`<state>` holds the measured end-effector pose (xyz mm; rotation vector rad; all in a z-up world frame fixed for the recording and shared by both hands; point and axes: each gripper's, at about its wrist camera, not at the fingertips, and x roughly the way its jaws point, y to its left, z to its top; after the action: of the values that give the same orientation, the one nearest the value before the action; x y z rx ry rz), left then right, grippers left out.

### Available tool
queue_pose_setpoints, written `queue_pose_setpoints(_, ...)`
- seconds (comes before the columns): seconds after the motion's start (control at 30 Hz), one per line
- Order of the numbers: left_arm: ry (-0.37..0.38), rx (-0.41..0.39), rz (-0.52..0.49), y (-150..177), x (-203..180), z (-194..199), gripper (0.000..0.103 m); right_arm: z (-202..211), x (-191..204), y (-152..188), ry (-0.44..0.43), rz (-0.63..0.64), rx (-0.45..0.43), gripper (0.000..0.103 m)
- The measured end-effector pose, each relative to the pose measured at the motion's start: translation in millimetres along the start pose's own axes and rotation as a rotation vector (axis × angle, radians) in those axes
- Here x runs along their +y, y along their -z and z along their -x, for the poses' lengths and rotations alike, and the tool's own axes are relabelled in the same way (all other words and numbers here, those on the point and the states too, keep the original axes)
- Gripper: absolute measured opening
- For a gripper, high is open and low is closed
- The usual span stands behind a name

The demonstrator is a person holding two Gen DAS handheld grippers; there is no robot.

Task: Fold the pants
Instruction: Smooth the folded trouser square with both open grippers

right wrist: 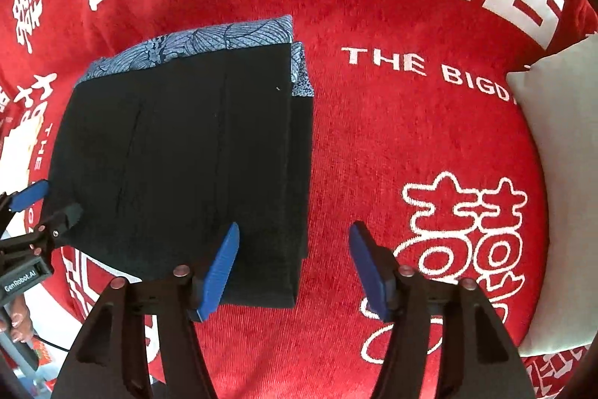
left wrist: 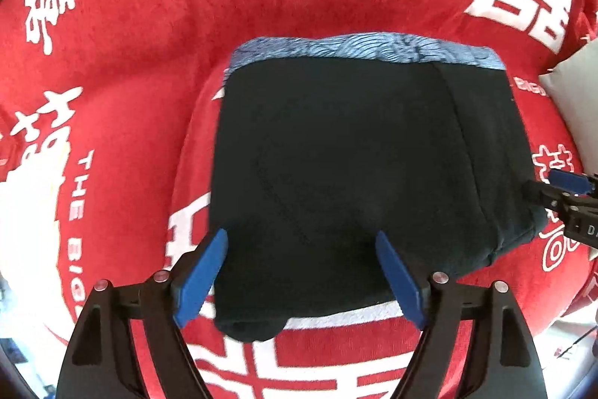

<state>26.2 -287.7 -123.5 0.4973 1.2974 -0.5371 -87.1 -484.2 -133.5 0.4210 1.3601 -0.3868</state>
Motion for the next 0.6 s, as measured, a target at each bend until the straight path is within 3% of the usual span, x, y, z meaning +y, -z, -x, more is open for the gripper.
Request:
queue_pose_setpoints(0.3,-0.034,0.046,0.095,-3.4,32.7,1.7,0.082,6.9,0.8,3.3,0.000,-0.025,0.000,0.069)
queue_pose_setpoints(0.6,-0.019,0.047,0.105,-4.9,39.6,1.0,0.082,16.5,-16.0,10.1,-0.085,-0.086,0.022,0.071)
